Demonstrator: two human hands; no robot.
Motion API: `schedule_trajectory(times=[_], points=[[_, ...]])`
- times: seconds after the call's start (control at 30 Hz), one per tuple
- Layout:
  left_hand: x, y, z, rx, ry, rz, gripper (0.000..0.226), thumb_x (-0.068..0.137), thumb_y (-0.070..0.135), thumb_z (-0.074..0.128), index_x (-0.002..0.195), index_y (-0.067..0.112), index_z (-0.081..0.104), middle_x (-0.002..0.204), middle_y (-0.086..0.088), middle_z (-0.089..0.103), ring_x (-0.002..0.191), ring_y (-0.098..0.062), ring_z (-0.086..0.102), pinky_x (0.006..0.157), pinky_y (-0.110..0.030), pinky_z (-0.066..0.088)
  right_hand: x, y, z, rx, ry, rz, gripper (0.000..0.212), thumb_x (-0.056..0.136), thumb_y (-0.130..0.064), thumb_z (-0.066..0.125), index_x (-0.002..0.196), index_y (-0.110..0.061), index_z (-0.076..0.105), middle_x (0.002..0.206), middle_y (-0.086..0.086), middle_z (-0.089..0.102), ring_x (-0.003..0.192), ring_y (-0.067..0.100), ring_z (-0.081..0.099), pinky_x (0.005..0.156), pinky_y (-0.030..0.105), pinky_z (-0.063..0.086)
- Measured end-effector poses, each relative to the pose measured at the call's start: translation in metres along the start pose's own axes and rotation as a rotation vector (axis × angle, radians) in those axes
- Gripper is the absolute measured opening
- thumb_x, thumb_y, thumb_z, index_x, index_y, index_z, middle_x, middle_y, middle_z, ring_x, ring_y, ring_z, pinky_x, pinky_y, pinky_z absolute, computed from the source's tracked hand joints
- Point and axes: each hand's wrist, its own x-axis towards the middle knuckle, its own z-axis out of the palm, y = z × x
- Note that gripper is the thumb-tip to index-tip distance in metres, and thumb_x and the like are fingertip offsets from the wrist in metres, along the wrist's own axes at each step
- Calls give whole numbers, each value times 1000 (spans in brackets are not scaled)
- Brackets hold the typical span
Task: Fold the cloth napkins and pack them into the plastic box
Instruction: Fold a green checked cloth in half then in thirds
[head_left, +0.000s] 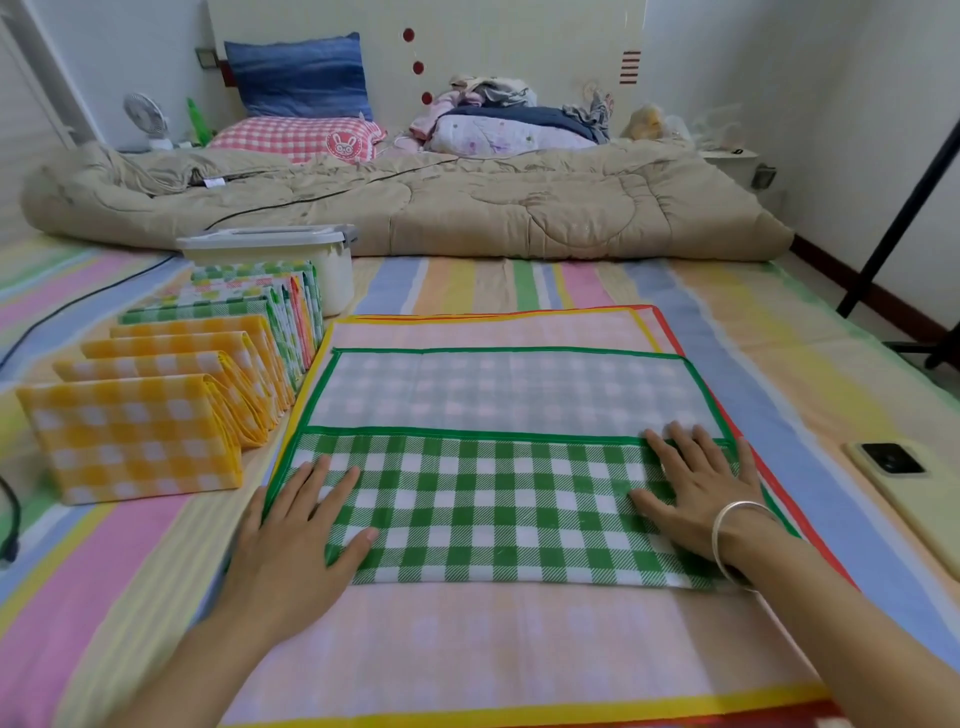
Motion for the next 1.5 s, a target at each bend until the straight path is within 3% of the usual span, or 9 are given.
schedule_trajectory(times=[0.33,0.43,0.5,0.63,0.83,1.07,1.17,1.27,1.5], points=[[0,1,1,64,-21,-11,85,74,81,-12,151,44,-16,160,12,-22,148,-7,-23,121,-45,-15,9,2,10,42,35,11,86,78,-83,2,152,-42,-8,162,-9,-1,150,16,-6,117,52,-14],[5,3,-2,171,37,39,85,87,77,6,157,32,22,164,-4,14,152,-20,13,120,-50,-7,7,1,13,48,44,13,99,61,-82,-15,151,-42,-12,162,-10,-7,150,15,-9,117,51,-15],[8,14,-15,191,124,159,73,90,59,41,152,20,39,157,-18,35,147,-32,30,119,-52,6,7,0,14,59,57,17,99,60,-81,-16,151,-42,-13,162,-10,-8,150,15,-10,117,51,-15],[18,62,-33,116,45,504,108,76,-6,59,158,32,1,165,-2,-15,152,-19,-13,122,-40,-8,4,-2,14,80,74,15,99,61,-81,-15,152,-41,-12,163,-10,-8,149,15,-11,118,51,-13],[30,102,-10,-103,127,557,34,94,29,42,120,28,63,119,11,62,104,-15,60,82,-34,53,4,0,-3,173,-44,28,88,80,-84,16,153,-39,-4,163,-10,-6,150,16,-9,119,50,-9],[30,110,4,-132,64,437,58,93,68,30,135,31,48,130,15,44,121,-9,41,108,-35,35,42,-52,-58,125,103,-79,72,95,-55,43,154,-32,8,163,-2,2,150,24,-3,121,49,0],[31,109,7,-103,0,429,72,94,74,17,153,35,27,161,10,17,151,-17,9,122,-47,4,85,-85,-68,77,112,-202,67,97,-44,44,154,-30,11,163,0,3,150,24,-3,121,49,-3],[34,107,12,-88,-18,430,81,85,79,-3,157,43,-3,164,9,-19,148,-19,-30,118,-55,-15,126,-103,-73,17,68,-243,74,95,-41,49,155,-27,9,164,1,1,150,25,-2,120,52,-2],[33,108,4,-64,-77,430,81,79,80,-6,154,48,-11,162,11,-27,143,-19,-39,117,-55,-20,166,-112,-95,-83,0,-260,95,82,-54,64,155,-25,9,155,8,28,143,29,23,118,49,13]])
